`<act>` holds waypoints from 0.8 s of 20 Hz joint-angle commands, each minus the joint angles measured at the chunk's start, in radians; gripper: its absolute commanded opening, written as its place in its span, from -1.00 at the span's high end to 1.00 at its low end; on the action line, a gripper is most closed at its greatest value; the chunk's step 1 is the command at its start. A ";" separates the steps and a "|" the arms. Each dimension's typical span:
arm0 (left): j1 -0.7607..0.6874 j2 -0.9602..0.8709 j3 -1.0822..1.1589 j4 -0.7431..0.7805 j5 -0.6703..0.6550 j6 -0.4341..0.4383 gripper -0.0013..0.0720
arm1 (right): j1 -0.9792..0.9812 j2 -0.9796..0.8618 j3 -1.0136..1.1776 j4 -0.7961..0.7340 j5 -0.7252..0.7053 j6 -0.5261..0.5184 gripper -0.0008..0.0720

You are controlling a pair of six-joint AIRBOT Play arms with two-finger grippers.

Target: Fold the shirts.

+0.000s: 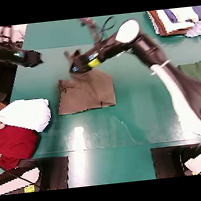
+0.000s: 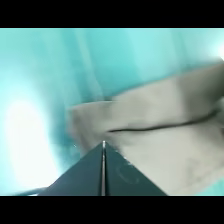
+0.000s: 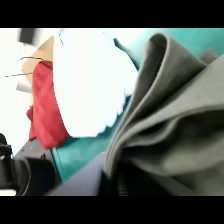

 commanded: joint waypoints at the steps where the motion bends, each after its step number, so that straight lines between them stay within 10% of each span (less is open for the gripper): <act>1: 0.108 0.069 0.001 0.022 -0.023 0.000 0.90 | 0.097 -0.130 0.038 0.002 -0.111 -0.066 -0.40; 2: 0.111 0.069 0.000 0.019 -0.035 0.000 0.89 | 0.103 -0.154 0.038 0.005 -0.102 -0.069 -0.74; 10: 0.111 0.069 0.000 -0.019 -0.067 0.000 0.90 | -0.121 -0.074 -0.092 -0.006 0.334 -0.070 -0.42; 16: 0.111 0.069 0.000 -0.028 -0.064 0.000 0.90 | -0.378 0.165 -0.544 -0.005 0.206 -0.069 -0.42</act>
